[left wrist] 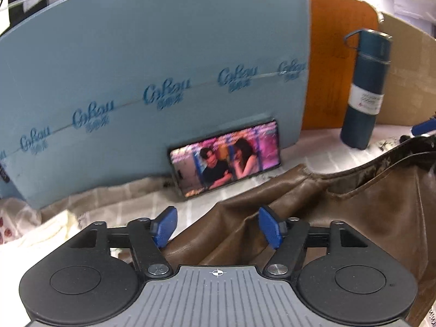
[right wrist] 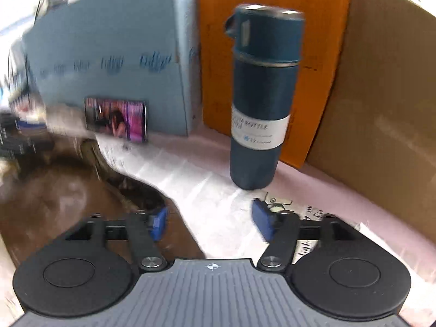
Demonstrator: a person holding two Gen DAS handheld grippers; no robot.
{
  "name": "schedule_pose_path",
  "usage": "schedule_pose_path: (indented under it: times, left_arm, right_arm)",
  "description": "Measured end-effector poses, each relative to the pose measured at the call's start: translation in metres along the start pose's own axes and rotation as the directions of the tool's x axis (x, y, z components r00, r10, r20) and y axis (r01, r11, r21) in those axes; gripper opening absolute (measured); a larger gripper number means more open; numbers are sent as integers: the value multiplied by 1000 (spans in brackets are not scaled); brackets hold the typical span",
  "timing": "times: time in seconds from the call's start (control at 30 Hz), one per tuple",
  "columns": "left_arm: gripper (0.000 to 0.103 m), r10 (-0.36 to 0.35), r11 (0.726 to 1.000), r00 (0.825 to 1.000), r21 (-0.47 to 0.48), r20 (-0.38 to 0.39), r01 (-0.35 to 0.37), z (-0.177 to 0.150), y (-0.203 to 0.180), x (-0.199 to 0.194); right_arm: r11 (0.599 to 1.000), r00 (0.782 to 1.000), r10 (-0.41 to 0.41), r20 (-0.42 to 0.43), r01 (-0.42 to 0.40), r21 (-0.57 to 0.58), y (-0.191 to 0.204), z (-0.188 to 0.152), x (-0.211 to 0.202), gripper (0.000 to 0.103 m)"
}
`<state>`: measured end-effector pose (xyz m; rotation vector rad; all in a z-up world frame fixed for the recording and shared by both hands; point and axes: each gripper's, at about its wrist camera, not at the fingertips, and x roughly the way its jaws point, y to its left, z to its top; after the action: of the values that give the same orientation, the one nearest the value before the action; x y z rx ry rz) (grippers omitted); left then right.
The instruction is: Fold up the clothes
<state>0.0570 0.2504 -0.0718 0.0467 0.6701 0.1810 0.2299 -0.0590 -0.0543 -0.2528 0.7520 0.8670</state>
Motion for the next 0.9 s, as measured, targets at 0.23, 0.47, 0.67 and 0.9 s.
schedule_pose_path:
  times: [0.23,0.47,0.67,0.9]
  left_arm:
    - [86,-3,999,996,43,91,-1,10,-2,-17]
    - [88,-71,967,997,243,-27,76,-3,-22,-8]
    - [88,46,971,995,239,-91,-23,-15,-28,11]
    - [88,129,984,984,140,-122,-112,-31,-14,4]
  right_arm:
    - [977,985,148,84,-159,144,-19,7,-22,83]
    - [996,997,71,1,-71,62,-14,12,-26,94]
    - [997,998,49,-39,-47,56,-16,8,-29,96]
    - [989,991,68,-116,-51,138,-13,-25,-2,27]
